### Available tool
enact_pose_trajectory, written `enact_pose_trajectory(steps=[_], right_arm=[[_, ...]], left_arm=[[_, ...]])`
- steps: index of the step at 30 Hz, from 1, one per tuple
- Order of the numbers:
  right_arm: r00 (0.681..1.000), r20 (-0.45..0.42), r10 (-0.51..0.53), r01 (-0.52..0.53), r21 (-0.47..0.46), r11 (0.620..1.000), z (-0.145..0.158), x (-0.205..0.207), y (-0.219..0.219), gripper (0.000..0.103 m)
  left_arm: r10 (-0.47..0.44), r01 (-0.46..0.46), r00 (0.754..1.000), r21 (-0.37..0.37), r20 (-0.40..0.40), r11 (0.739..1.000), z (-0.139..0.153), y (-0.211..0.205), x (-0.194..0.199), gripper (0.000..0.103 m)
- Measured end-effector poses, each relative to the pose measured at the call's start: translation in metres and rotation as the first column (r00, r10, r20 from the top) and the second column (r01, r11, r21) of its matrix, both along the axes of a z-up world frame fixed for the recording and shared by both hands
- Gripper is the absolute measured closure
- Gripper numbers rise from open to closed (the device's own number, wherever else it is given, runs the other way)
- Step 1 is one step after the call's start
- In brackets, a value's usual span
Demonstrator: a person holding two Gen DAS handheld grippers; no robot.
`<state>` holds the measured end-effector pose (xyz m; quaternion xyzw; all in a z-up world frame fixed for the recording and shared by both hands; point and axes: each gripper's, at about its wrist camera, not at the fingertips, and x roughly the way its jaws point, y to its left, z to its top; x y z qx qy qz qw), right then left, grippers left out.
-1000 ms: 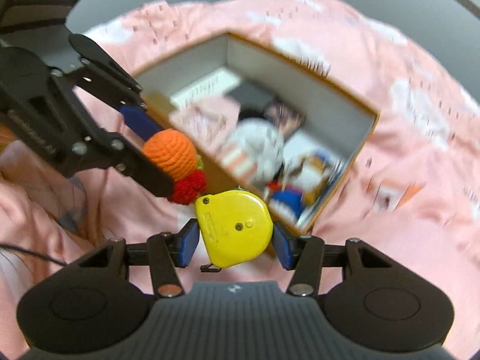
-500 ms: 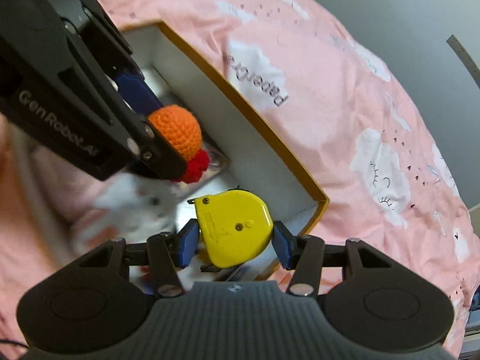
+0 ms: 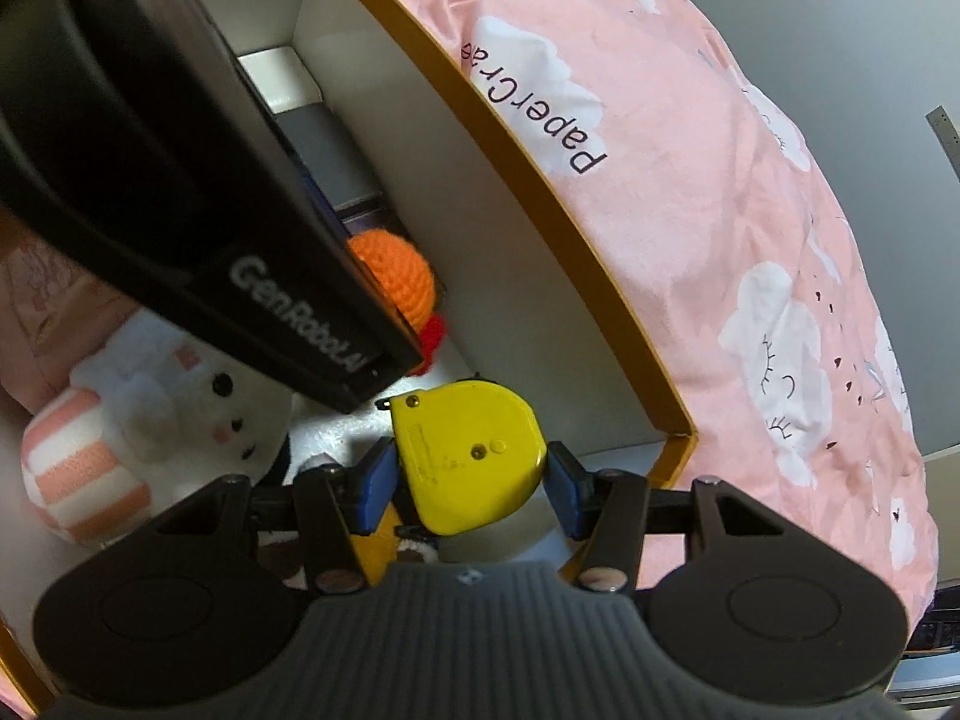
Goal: Organize objects
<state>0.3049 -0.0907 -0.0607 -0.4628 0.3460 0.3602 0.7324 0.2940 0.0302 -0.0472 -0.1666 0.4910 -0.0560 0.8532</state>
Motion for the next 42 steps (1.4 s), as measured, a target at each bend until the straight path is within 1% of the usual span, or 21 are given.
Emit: enact_pose_trajectory(steps=[1,3,4,5,8,10,15,16,18,20,21,23,25,26,30,31,32,35,37,42], right_arm=[[1.000,-0.001,-0.005,0.005,0.001,1.000,0.000,0.000,0.000,0.049],[1.000,-0.001,-0.018,0.018,0.001,1.000,0.001,0.000,-0.001,0.049],[1.000,-0.001,-0.022,0.022,0.001,1.000,0.001,0.000,-0.002,0.049],[1.000,0.000,-0.024,0.024,0.000,1.000,0.001,-0.001,-0.002,0.049],[1.000,0.009,-0.026,0.026,-0.007,1.000,0.003,-0.004,-0.002,0.047],[0.999,0.009,-0.031,0.031,-0.007,0.999,0.005,-0.006,-0.003,0.046],[0.998,-0.003,-0.057,0.057,0.015,0.998,0.014,-0.008,-0.010,0.045],[0.998,-0.013,-0.064,0.064,0.029,0.998,0.018,-0.010,-0.013,0.044],[0.997,-0.034,-0.076,0.078,0.059,0.995,0.025,-0.013,-0.017,0.037],[0.994,-0.053,-0.092,0.096,0.091,0.991,0.031,-0.017,-0.021,0.032],[0.993,-0.064,-0.103,0.110,0.107,0.988,0.035,-0.020,-0.023,0.031],[0.988,-0.078,-0.130,0.139,0.137,0.981,0.042,-0.026,-0.027,0.030],[0.983,-0.097,-0.159,0.174,0.181,0.968,0.049,-0.034,-0.033,0.025],[0.979,-0.106,-0.173,0.192,0.204,0.960,0.053,-0.039,-0.035,0.020],[0.961,-0.141,-0.239,0.271,0.291,0.918,0.066,-0.061,-0.049,0.018],[0.956,-0.149,-0.253,0.288,0.315,0.904,0.067,-0.050,-0.047,0.017],[0.950,-0.152,-0.274,0.310,0.346,0.885,0.070,-0.057,-0.043,0.016],[0.935,-0.148,-0.322,0.354,0.445,0.823,0.078,-0.086,-0.059,0.014],[0.922,-0.140,-0.361,0.380,0.506,0.775,0.076,-0.097,-0.059,0.013],[0.875,-0.173,-0.453,0.450,0.638,0.625,0.088,-0.128,-0.069,0.011]], left_arm=[[0.004,-0.004,1.000,0.001,0.000,1.000,-0.001,-0.001,-0.001,0.057],[0.008,-0.008,1.000,0.004,0.009,1.000,-0.001,-0.002,-0.002,0.051],[0.011,-0.011,1.000,0.005,0.019,1.000,-0.001,-0.003,-0.004,0.045],[0.010,-0.010,1.000,0.009,0.026,1.000,0.000,-0.005,-0.005,0.044],[0.005,-0.006,1.000,0.030,0.031,1.000,0.002,-0.009,-0.007,0.042],[0.007,-0.008,0.999,0.032,0.038,0.999,0.003,-0.010,-0.009,0.040],[0.033,-0.035,0.997,0.033,0.065,0.999,0.010,-0.010,-0.017,0.040],[0.040,-0.043,0.996,0.036,0.078,0.998,0.013,-0.010,-0.019,0.040],[0.057,-0.063,0.992,0.045,0.117,0.997,0.021,-0.010,-0.026,0.040],[0.077,-0.088,0.984,0.061,0.158,0.994,0.030,-0.011,-0.035,0.041],[0.087,-0.101,0.981,0.071,0.176,0.992,0.034,-0.011,-0.039,0.041],[0.109,-0.132,0.968,0.088,0.226,0.987,0.043,-0.013,-0.049,0.041],[0.128,-0.159,0.953,0.097,0.273,0.983,0.053,-0.014,-0.061,0.041],[0.136,-0.171,0.946,0.099,0.294,0.980,0.057,-0.015,-0.066,0.041],[0.138,-0.193,0.921,0.119,0.364,0.974,0.073,-0.019,-0.087,0.041],[0.136,-0.201,0.914,0.135,0.382,0.970,0.077,-0.021,-0.093,0.041],[0.134,-0.213,0.904,0.156,0.405,0.965,0.081,-0.023,-0.100,0.041],[0.113,-0.238,0.880,0.223,0.462,0.945,0.090,-0.029,-0.119,0.041],[0.090,-0.242,0.870,0.261,0.484,0.934,0.095,-0.033,-0.131,0.041],[0.062,-0.263,0.853,0.324,0.518,0.909,0.104,-0.034,-0.163,0.041]])
